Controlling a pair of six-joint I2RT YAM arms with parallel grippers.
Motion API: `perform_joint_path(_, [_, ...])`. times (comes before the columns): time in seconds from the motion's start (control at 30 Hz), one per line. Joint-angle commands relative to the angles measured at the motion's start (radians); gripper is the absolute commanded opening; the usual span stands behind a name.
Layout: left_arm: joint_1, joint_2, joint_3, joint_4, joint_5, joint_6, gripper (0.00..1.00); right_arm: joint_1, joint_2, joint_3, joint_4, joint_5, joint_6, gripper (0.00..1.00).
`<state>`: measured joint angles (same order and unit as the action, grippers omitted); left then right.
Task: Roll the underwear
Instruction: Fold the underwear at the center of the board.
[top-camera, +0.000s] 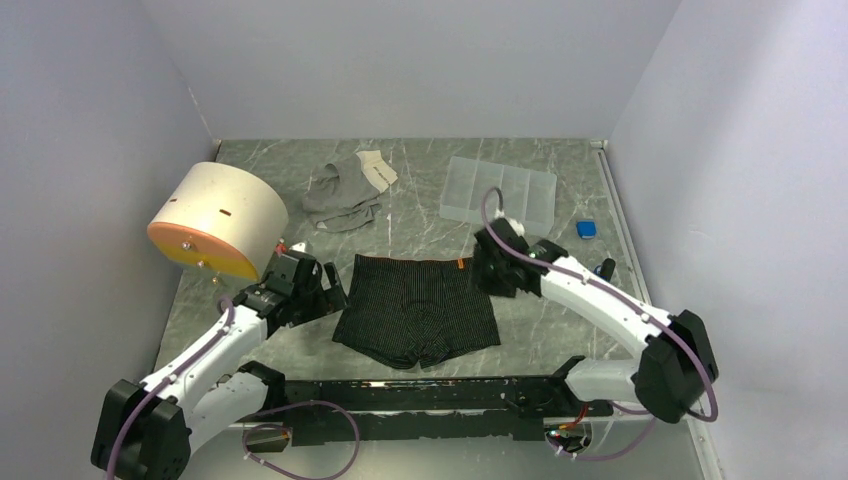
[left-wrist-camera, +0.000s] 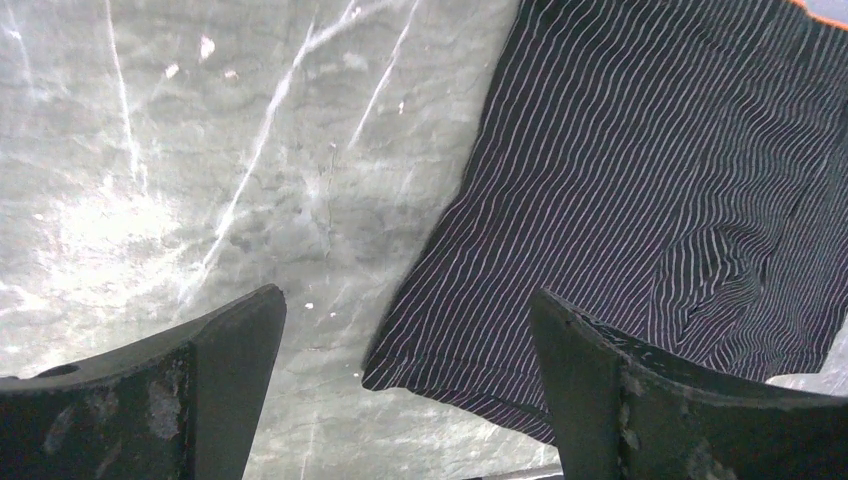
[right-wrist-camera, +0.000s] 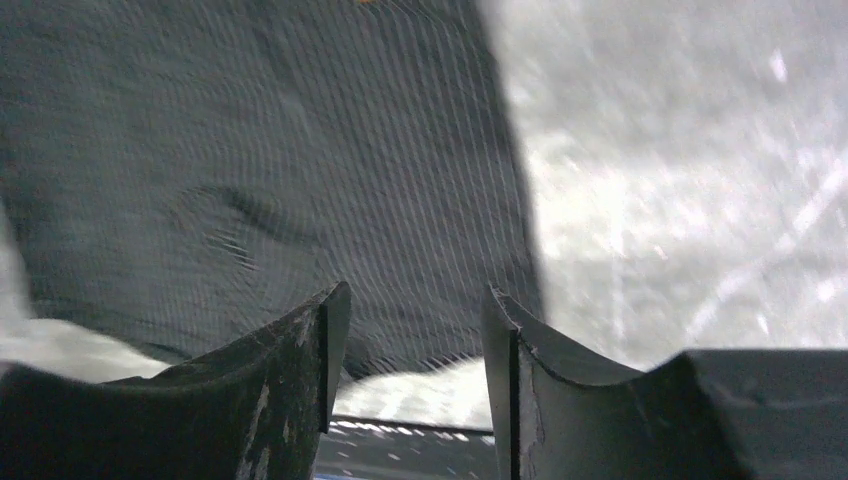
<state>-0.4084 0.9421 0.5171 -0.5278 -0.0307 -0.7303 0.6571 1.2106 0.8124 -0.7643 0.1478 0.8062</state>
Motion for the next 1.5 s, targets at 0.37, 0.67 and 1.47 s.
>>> perform_joint_path(0.37, [-0.040, -0.034, -0.140, 0.064, 0.067, -0.141, 0.75, 0.091, 0.480, 0.484, 0.258, -0.131, -0.182, 0.50])
perform_joint_path(0.67, [-0.091, -0.062, -0.172, 0.046, 0.032, -0.185, 0.58, 0.167, 0.668, 0.661, 0.256, -0.122, -0.209, 0.48])
perform_joint_path(1.47, [-0.230, -0.040, -0.154, -0.038, -0.120, -0.247, 0.25, 0.293, 1.111, 1.191, 0.120, 0.021, -0.200, 0.43])
